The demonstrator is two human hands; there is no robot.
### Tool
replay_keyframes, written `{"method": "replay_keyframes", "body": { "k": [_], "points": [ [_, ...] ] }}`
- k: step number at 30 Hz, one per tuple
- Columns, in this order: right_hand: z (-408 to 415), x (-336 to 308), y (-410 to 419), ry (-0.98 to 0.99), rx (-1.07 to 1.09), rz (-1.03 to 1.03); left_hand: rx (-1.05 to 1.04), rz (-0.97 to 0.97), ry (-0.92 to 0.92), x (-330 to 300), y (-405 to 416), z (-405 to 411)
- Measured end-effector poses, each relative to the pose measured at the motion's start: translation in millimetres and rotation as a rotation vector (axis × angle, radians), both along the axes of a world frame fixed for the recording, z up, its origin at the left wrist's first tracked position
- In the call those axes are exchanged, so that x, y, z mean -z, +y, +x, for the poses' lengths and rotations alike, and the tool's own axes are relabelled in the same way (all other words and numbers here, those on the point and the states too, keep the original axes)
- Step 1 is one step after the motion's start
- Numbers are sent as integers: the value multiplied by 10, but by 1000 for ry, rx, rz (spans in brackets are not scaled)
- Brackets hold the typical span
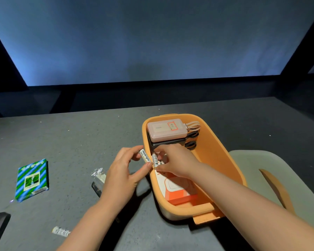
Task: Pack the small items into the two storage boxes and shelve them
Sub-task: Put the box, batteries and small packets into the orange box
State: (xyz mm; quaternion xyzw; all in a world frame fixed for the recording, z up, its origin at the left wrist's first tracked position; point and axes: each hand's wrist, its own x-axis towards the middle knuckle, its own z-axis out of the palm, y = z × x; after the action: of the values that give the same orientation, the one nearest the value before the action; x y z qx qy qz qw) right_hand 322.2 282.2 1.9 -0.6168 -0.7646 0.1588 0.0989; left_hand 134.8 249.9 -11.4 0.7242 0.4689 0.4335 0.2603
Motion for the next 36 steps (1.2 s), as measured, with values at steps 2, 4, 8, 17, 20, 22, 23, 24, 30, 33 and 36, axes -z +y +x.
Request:
{"method": "replay_keyframes", "body": {
  "k": [2,4,8,17,20,22,23,24,30,33,36],
  "points": [
    [74,-70,-54,49,45,13,39,-2,9,-30,7,36],
    [135,-165,-153,185,113,69,82,10,24,-55,16,51],
    [66,-361,-470,775,195,-18,164,17,87,-81,57,91],
    [105,-256,-406,828,446,-191,125,139,335,-84,108,210],
    [189,-145,-207,476,523,-110,-17,100,214,-21,98,149],
    [165,-102,-114,252,493,-105,-84,71,141,37,80,109],
    [138,-86,-87,180,462,-119,-92,53,117,65,67,98],
    [107,-80,-72,149,438,-136,-92,34,100,89,52,93],
    [1,-4,-45,253,390,-181,-109,29,31,145,-7,59],
    [-86,10,-37,225,356,-163,-111,10,1,167,-23,62],
    [-160,16,-19,232,336,-163,-87,-11,-4,192,-35,76]
  ]
}}
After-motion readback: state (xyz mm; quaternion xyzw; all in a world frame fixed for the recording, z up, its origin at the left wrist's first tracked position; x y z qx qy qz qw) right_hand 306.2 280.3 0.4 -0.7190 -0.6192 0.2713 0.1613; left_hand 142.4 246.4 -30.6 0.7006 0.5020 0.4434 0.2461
